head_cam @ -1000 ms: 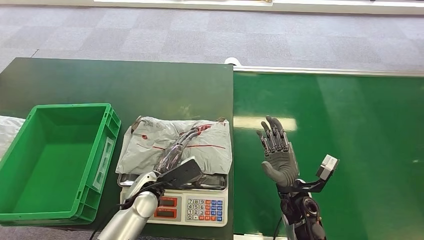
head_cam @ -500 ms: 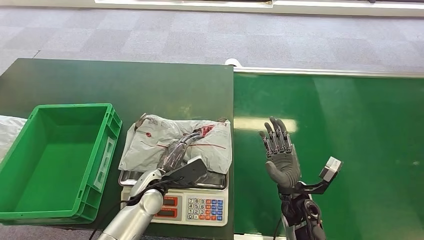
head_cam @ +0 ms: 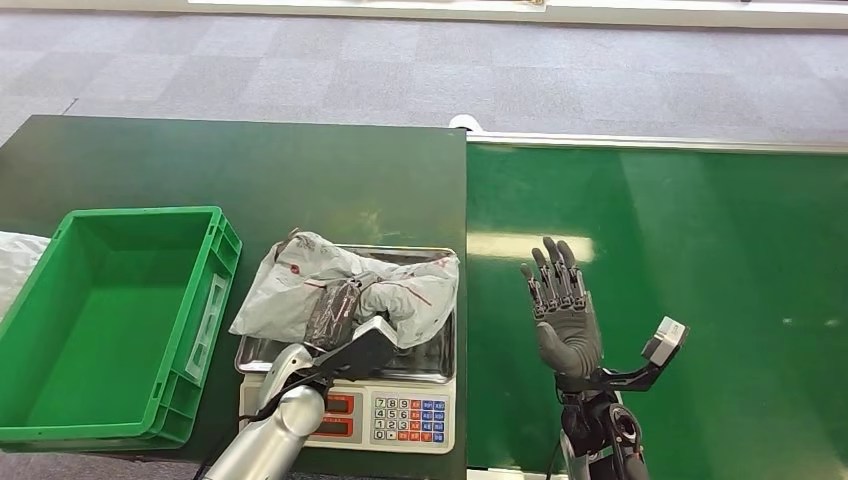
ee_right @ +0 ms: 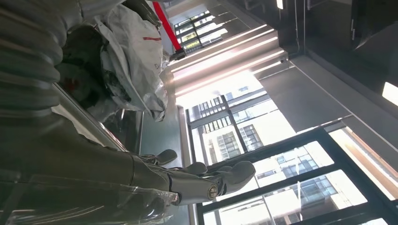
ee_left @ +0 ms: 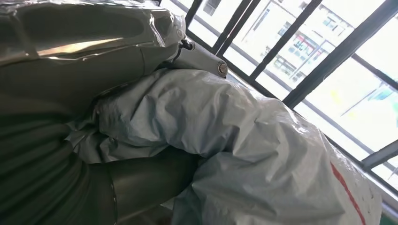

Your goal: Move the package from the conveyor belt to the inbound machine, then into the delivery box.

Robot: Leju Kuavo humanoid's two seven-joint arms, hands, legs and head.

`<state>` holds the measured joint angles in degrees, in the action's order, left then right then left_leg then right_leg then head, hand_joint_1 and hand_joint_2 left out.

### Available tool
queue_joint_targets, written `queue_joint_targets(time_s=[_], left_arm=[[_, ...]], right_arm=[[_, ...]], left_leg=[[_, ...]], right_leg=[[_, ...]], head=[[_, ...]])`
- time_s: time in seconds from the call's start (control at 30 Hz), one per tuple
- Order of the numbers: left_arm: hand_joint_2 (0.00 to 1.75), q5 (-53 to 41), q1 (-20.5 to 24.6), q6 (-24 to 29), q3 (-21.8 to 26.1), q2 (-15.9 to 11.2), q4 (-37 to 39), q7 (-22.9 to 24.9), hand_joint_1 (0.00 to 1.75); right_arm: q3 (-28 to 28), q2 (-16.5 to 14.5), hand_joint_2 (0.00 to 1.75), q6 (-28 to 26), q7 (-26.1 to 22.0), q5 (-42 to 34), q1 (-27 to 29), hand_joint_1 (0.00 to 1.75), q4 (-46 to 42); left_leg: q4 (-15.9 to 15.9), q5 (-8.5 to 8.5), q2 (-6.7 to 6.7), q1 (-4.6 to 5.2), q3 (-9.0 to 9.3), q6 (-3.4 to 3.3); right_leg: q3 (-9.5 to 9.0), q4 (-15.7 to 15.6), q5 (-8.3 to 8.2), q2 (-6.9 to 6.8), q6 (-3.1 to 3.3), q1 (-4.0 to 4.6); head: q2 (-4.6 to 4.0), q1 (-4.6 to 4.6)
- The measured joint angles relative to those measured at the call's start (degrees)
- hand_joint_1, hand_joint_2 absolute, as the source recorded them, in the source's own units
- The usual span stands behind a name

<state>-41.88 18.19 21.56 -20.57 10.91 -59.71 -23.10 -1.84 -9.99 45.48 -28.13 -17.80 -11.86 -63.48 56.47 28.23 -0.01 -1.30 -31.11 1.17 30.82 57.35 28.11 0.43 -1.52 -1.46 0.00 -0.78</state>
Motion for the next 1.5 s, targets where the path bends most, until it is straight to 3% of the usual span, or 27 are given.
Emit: queue_joint_targets(time_s=[0.27, 0.57, 1.1, 1.27, 1.5], left_arm=[[1.75, 3.31, -0.91, 0.29, 0.01, 0.01, -2.04, -2.66, 1.75], [1.75, 4.17, -3.63, 1.46, 0.01, -0.91, -10.26, -8.3, 1.75], [1.75, 1.28, -5.37, 10.47, 4.67, -4.59, -23.33, -13.78, 1.75], [1.75, -1.63, -5.37, 13.91, 7.41, -5.87, -24.71, -13.52, 1.74], [1.75, -5.75, -5.33, 18.19, 13.14, -8.79, -24.89, -8.75, 1.74]], right_arm=[[-0.45, -0.02, 1.75, 0.8, 0.44, -1.28, 0.26, 0.0, -0.01], [-0.81, -0.02, 1.75, 0.98, 0.42, -1.23, 0.93, 0.0, -0.02], [-1.12, -0.09, 1.75, 1.14, 1.19, -2.23, 2.09, 0.0, -1.3], [-1.14, 0.03, 1.75, 1.14, 0.94, -2.61, 2.75, 0.0, -1.58], [-1.14, 0.32, 1.75, 1.01, 0.93, -3.4, 4.05, 0.0, -2.3]], left_leg=[[0.0, 0.0, 0.0, 0.0, -0.02, 0.0], [0.0, 0.0, 0.0, 0.0, -0.08, 0.0], [-0.01, 0.0, 0.0, 0.0, -0.09, 0.0], [-0.01, 0.0, 0.0, 0.0, -0.08, 0.0], [-0.02, 0.0, 0.02, -0.01, -0.08, 0.0]], right_leg=[[0.01, 0.0, 0.0, 0.0, 0.0, 0.0], [0.05, 0.0, 0.0, 0.0, 0.0, 0.0], [0.06, 0.0, 0.0, 0.0, 0.0, 0.0], [0.06, 0.0, 0.0, 0.0, 0.0, 0.0], [0.07, 0.01, 0.0, 0.01, 0.0, 0.01]], head=[[0.0, -0.01], [0.0, 0.0], [0.0, 0.0], [0.0, 0.01], [0.0, 0.01]])
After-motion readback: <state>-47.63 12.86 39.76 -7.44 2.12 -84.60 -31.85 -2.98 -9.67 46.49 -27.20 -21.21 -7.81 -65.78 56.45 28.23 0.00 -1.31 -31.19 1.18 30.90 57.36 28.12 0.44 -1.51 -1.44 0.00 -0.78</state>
